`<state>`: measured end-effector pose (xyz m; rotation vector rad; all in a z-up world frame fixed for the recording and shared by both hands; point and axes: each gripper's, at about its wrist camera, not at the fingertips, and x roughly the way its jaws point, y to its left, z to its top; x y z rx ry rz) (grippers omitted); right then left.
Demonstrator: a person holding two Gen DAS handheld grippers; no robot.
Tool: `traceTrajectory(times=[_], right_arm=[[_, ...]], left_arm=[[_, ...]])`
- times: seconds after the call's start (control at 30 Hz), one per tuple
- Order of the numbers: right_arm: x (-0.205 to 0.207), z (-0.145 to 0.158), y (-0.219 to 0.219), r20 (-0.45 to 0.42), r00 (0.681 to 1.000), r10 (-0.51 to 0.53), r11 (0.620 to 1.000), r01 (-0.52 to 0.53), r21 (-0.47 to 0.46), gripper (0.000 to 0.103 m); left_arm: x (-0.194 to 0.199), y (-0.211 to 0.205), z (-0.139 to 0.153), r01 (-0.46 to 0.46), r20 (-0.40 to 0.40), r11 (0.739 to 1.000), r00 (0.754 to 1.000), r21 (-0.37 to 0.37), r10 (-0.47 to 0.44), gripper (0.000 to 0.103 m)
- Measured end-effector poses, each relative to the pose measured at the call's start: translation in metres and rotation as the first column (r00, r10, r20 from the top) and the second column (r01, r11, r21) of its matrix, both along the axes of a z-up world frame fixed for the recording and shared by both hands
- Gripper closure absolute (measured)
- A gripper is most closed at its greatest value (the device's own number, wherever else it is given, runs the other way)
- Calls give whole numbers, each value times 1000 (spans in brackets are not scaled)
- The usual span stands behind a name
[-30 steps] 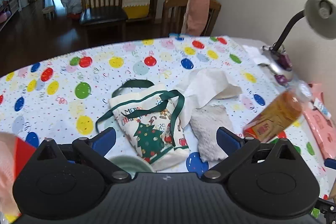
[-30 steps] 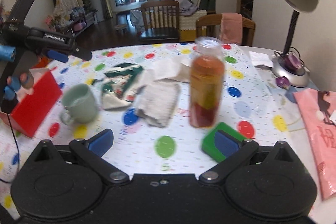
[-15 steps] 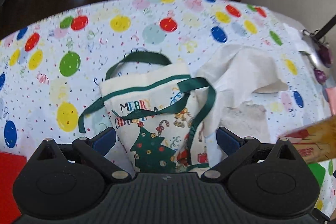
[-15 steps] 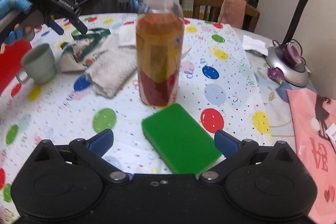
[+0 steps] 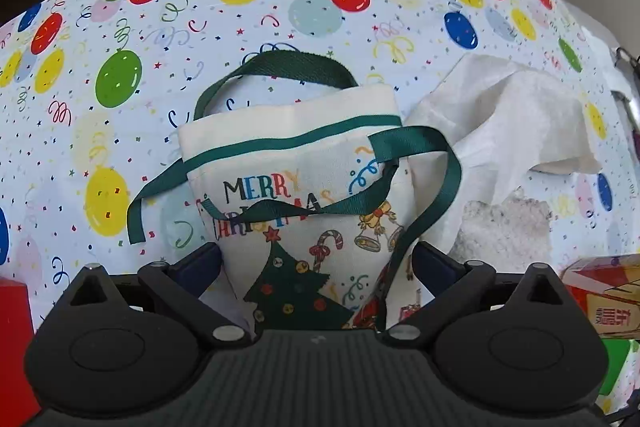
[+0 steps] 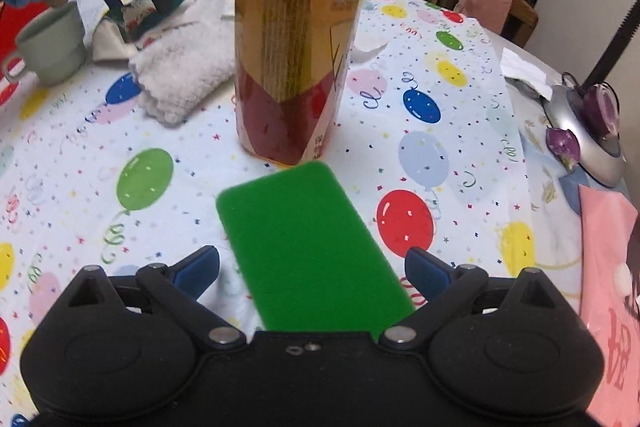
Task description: Organize soft objects
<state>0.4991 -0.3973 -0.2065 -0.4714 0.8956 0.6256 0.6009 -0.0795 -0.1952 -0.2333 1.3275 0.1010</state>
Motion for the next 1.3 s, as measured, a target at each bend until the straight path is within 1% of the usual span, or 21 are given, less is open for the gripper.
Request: traceTrajectory(times=[0.13, 0.2, 0.23, 0.3, 0.37, 0.4, 0.43, 0.47, 0.5, 0.57, 0.6, 0.63, 0.67, 0.7, 0.77, 0.9, 1.0, 1.2, 1.3], right_arm=[[4, -7, 0, -20, 1000, 24, 1000, -24, -5, 7], [6, -7, 0, -30, 999, 23, 1000, -23, 8, 10], [7, -7, -1, -34, 999, 20, 1000, -19, 17, 14], [7, -6, -2, -41, 999, 14, 999, -12, 32, 16], [5, -6, -1, -38, 999, 13, 999, -12, 34, 18], [4, -6, -1, -36, 999, 14, 999, -13, 34, 18], [3, -5, -1, -31, 999, 11, 999, -10, 33, 19], [1, -5, 0, -28, 1000, 7, 999, -6, 33, 20], [0, -5, 0, -29, 1000, 4, 999, -3, 36, 20], [-3, -4, 2, -30, 1000, -9, 999, 10, 47, 21], [-4, -3, 3, -30, 999, -17, 999, 19, 50, 21], [-7, -2, 4, -29, 999, -22, 998, 24, 52, 22], [-9, -1, 5, -27, 999, -25, 998, 27, 61, 22], [-11, 1, 6, -27, 999, -32, 997, 34, 69, 22], [-15, 4, 10, -26, 998, -53, 996, 55, 72, 23], [-22, 15, 16, -27, 992, -121, 987, 123, 105, 24], [-28, 26, 20, -27, 986, -165, 978, 167, 128, 24], [-40, 51, 29, -45, 969, -242, 955, 246, 166, 24], [-46, 65, 33, -47, 963, -265, 944, 269, 192, 24]], left_arm=[[3, 3, -6, -16, -14, 1000, 1000, -8, 15, 2], [3, 6, -6, -27, -7, 999, 1000, -18, 27, 6], [3, 6, -6, -30, -7, 999, 1000, -17, 29, 9], [3, 7, -5, -32, 0, 999, 1000, -20, 32, 13], [2, 7, -3, -32, 6, 999, 999, -14, 32, 23], [2, 8, -2, -35, 11, 999, 999, -12, 35, 25], [1, 8, -1, -37, 15, 999, 999, -13, 37, 29], [1, 8, 0, -35, 21, 999, 999, -17, 36, 37], [0, 8, 1, -32, 28, 999, 999, -26, 33, 41], [-2, 8, 5, -26, 45, 998, 999, -65, 29, 59], [-3, 7, 7, -24, 54, 996, 998, -81, 29, 62], [-4, 6, 8, -22, 61, 996, 998, -89, 27, 70], [-5, 5, 10, -16, 70, 996, 997, -88, 23, 73], [-6, 4, 11, -15, 76, 997, 997, -82, 22, 74], [-9, 4, 13, -21, 83, 996, 996, -81, 28, 80], [-17, 8, 21, -31, 108, 996, 993, -79, 40, 82], [-26, 13, 31, -36, 128, 994, 991, -99, 48, 82], [-45, 19, 57, -12, 175, 993, 984, -119, 33, 82], [-54, 21, 73, 0, 203, 992, 979, -126, 26, 82]])
